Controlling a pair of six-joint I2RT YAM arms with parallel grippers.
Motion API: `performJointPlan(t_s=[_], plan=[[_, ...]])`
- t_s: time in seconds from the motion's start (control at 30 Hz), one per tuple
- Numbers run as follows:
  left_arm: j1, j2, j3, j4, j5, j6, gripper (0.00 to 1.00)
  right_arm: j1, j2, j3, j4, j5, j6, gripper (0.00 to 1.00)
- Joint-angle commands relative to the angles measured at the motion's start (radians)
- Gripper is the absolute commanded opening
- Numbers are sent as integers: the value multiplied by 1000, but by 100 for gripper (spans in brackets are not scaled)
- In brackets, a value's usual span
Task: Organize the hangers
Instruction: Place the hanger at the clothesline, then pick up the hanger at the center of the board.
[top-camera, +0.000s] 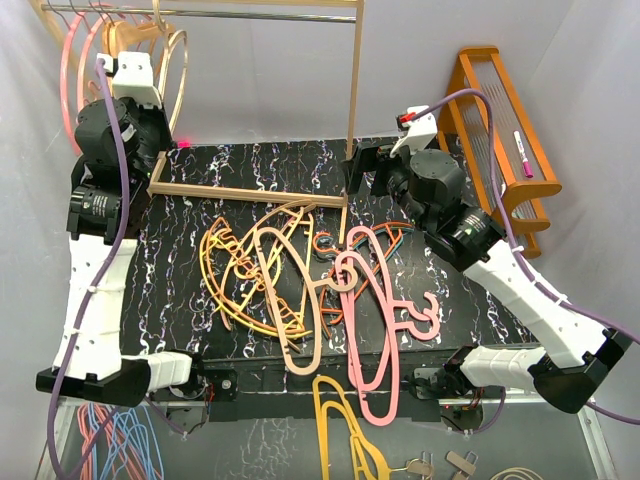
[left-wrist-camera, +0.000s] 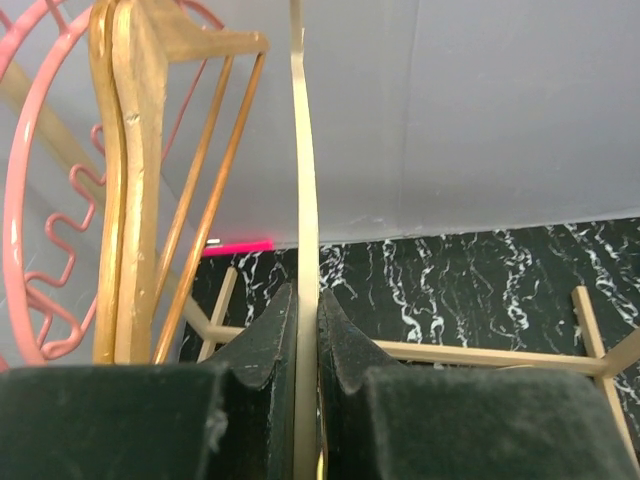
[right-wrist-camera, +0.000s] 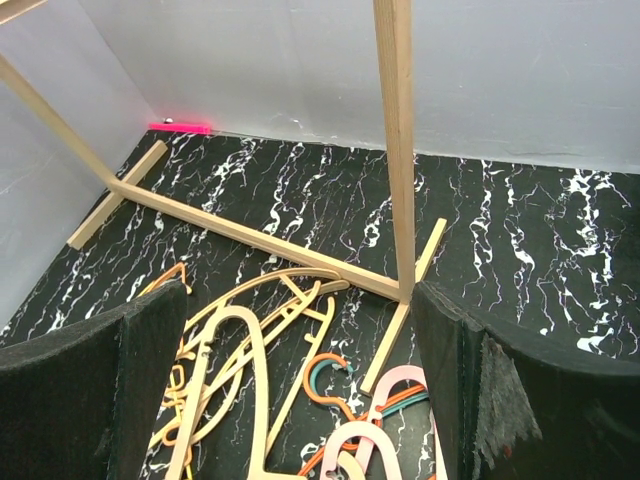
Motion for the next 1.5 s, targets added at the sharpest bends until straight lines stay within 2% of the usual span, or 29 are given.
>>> performJointPlan(t_s=[0.0, 0.2, 0.37, 0.4, 0.43, 0.47, 0.5, 0.53, 0.63, 0.73, 0.83, 0.9, 1.03, 1.2, 1.27, 1.33, 1.47], plan=[[31, -36, -30, -4, -37, 7, 0, -18, -4, -9, 48, -41, 6, 98], [65, -10, -10, -6, -81, 15, 0, -30, -4, -12, 51, -65, 9, 98], [174, 37, 33, -26, -66, -46, 0, -36, -7, -16, 50, -74, 10, 99], [189, 45, 51, -40, -58, -63, 19, -37, -8, -19, 48, -75, 7, 99], [196, 50, 66, -48, -46, -69, 50, -37, -6, -19, 46, -84, -2, 99], [196, 47, 76, -50, -43, -72, 67, -37, -2, -22, 42, -89, -9, 99], [196, 36, 84, -45, -32, -69, 90, -38, 5, -22, 36, -89, -16, 99], [197, 24, 94, -41, -25, -66, 96, -40, 16, -26, 30, -93, -24, 99], [197, -17, 189, -76, 0, -29, 97, -54, 53, -54, 22, -163, -62, 99], [197, -87, 229, -125, 108, 79, 97, -54, 83, -134, 48, -333, -177, 99], [196, -54, 336, -386, 233, 179, 97, -55, 69, -268, 112, -548, -338, 99], [196, -35, 320, -595, 329, 266, 97, -55, 32, -357, 167, -604, -410, 99], [196, -130, 74, -735, 479, 433, 97, -55, -29, -434, 285, -452, -395, 99], [190, -96, -56, -820, 607, 518, 97, -57, -91, -504, 384, -140, -277, 99], [109, -72, -103, -786, 566, 489, 97, -63, -124, -532, 398, -36, -202, 99], [-51, -43, -161, -736, 433, 425, 97, -88, -166, -566, 401, 34, -109, 99], [-414, -8, -296, -627, 179, 306, 97, -168, -218, -579, 334, -149, -20, 99]])
